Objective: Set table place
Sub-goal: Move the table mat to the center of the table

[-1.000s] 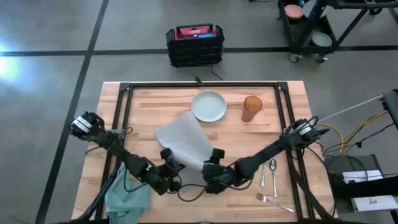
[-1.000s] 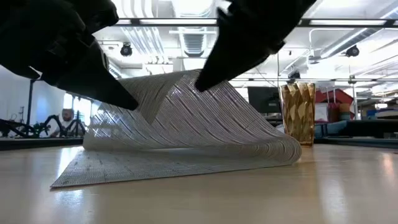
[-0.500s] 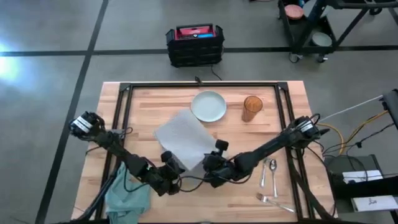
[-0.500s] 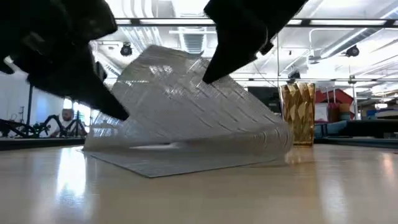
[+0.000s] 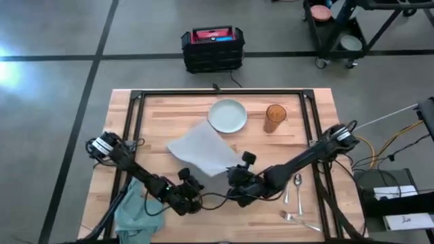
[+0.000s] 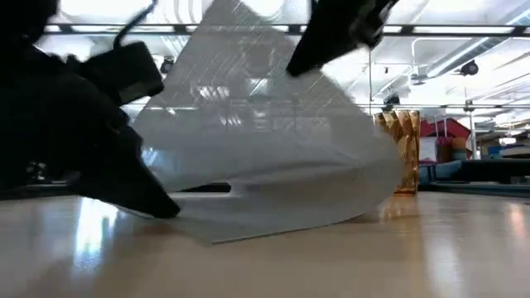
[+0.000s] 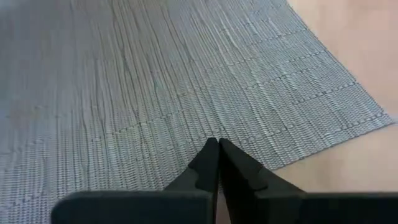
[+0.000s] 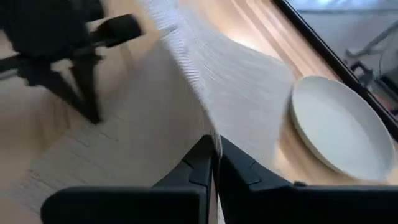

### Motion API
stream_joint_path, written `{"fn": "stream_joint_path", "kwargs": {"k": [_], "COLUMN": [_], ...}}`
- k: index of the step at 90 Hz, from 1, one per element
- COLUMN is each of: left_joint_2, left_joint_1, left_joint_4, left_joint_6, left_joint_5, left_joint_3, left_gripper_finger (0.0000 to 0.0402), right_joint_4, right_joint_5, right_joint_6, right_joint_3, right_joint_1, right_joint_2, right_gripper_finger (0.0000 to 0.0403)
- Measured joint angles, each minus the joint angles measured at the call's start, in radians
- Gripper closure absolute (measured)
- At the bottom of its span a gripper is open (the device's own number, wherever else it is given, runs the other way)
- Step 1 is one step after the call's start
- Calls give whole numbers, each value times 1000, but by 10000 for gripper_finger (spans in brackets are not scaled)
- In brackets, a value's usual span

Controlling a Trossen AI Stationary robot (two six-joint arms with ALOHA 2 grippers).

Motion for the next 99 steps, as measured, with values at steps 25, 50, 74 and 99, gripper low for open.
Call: {"fn": "stream_joint_path", "kwargs": {"k": [25,50,74,99], "left_joint_2": [-88,-94,-136,-214], "left_joint_1": [-74,-117,-128,-168], "left_joint_4": [-120,-228,-249,-365], "left_joint_6": [-59,-187,-213,-299], "left_joint_5": [131,118,269,322], "left_joint_3": [-4,-7,-7,-11], "left_gripper_finger": [402,402,402,402], "right_joint_4": [-275,-408,-395,-300], "right_joint_5": [-83,-152,-168,-175], "right_joint_6": [374,680,844,843], "right_joint_3": [0,-2,-4,-4], "right_joint_1": [69,176,266,285], "right_joint_2": [-47,-16,-9,-9], "right_gripper_finger": [403,403,403,403]}}
